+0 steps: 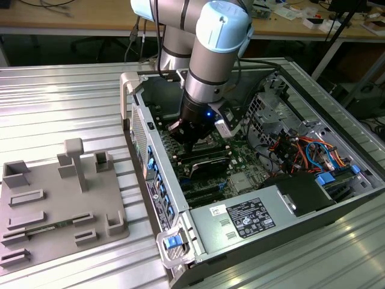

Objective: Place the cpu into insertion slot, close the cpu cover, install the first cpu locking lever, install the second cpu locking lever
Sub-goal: 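Install the second cpu locking lever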

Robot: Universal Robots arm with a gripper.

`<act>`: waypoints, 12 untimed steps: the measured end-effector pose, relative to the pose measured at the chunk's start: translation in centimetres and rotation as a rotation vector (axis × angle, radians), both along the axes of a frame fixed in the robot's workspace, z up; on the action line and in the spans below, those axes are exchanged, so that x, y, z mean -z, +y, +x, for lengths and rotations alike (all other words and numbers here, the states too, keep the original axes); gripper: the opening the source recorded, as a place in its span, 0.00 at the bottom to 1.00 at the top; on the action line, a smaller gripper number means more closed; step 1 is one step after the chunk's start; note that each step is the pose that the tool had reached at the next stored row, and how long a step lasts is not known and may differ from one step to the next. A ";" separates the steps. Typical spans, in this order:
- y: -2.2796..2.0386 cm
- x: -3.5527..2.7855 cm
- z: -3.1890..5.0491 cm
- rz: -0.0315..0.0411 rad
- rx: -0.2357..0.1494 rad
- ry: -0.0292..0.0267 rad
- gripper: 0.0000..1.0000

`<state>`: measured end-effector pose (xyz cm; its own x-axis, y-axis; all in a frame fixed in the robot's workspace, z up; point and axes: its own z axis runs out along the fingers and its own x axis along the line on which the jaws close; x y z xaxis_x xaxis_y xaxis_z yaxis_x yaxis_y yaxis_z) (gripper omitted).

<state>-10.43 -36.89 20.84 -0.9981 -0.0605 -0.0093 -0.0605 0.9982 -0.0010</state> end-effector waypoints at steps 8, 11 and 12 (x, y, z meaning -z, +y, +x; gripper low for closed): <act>0.35 0.28 -0.01 0.0003 -0.003 0.0002 0.11; 0.39 0.31 -0.01 0.0030 -0.003 0.0000 0.11; 0.39 0.33 -0.01 0.0042 -0.004 -0.0005 0.11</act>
<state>-10.44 -36.49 20.51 -0.9979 -0.0640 -0.0101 -0.0641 0.9979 0.0032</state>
